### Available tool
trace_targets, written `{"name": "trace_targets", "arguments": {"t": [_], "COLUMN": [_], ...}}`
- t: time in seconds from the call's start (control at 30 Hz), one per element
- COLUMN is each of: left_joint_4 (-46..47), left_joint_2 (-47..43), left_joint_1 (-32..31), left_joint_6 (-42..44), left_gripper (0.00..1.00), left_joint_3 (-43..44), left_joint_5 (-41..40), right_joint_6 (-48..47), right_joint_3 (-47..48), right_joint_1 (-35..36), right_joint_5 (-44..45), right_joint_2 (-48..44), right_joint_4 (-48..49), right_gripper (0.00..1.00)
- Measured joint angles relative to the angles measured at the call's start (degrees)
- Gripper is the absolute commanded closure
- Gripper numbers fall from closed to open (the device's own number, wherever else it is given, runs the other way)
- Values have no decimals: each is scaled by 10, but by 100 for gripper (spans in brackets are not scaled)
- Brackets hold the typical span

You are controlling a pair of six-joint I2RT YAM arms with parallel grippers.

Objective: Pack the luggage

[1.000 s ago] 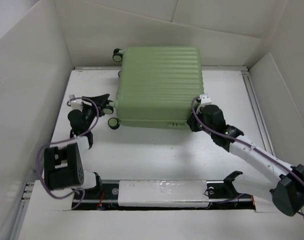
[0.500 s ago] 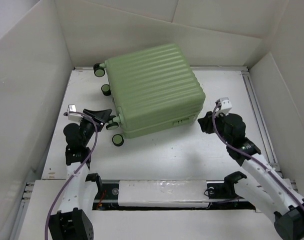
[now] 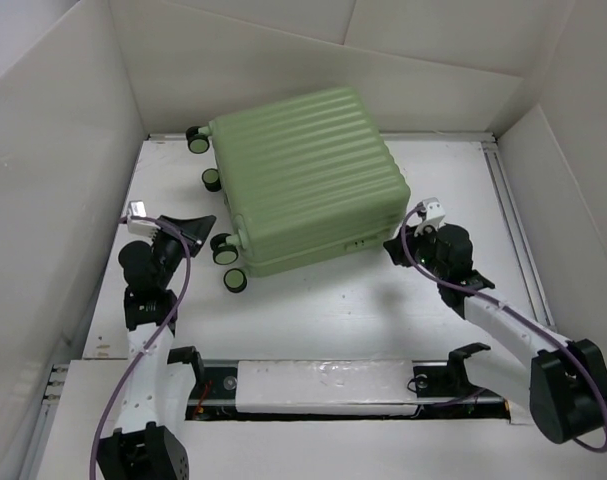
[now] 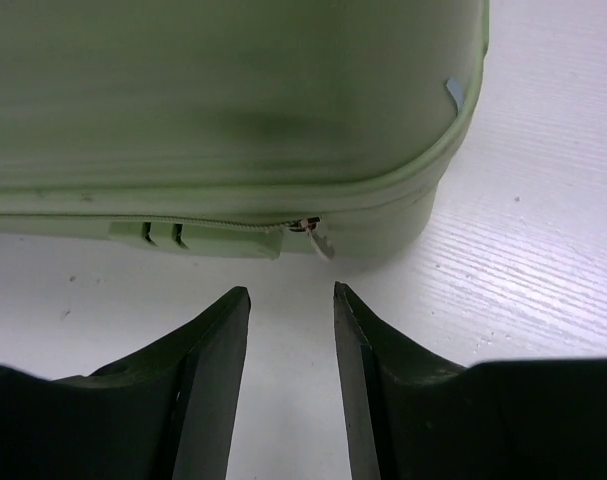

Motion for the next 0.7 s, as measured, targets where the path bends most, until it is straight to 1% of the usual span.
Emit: {"name": "trace_targets", "arguments": {"t": [0.07, 0.1, 0.2, 0.23, 0.27, 0.3, 0.33, 0.4, 0.57, 0.63, 0.67, 0.7], "left_joint_4": [0, -2, -31, -47, -60, -70, -80, -97, -91, -84, -77, -70], "left_joint_2": [0, 0, 5, 10, 13, 15, 16, 16, 27, 43, 55, 67], "left_joint_1": [0, 0, 0, 0, 0, 0, 0, 0, -1, -8, -16, -23], "left_joint_6": [2, 7, 33, 40, 47, 54, 57, 66, 77, 78, 79, 80], "left_gripper": [100, 93, 47, 35, 16, 10, 6, 3, 3, 4, 7, 9], "left_joint_3": [0, 0, 5, 9, 11, 11, 11, 11, 10, 10, 10, 10], "left_joint_5": [2, 3, -1, -5, -11, -15, -21, -28, -12, -2, 4, 13], "right_joint_6": [-5, -7, -15, -16, -17, -17, -18, -19, -19, -19, -19, -19], "right_joint_3": [2, 3, 9, 11, 12, 12, 12, 12, 12, 12, 12, 12], "right_joint_1": [-1, -2, -2, -3, -4, -5, -6, -6, -9, -11, -12, -13], "right_joint_5": [-8, -11, -14, -14, -14, -13, -11, -7, -5, -9, -10, -12], "right_joint_2": [24, 36, 67, 72, 75, 75, 75, 75, 82, 93, 98, 102], "right_joint_4": [18, 25, 38, 39, 42, 48, 56, 72, 105, 115, 120, 127], "right_gripper": [53, 53, 53, 53, 53, 53, 53, 53, 53, 56, 58, 63]}}
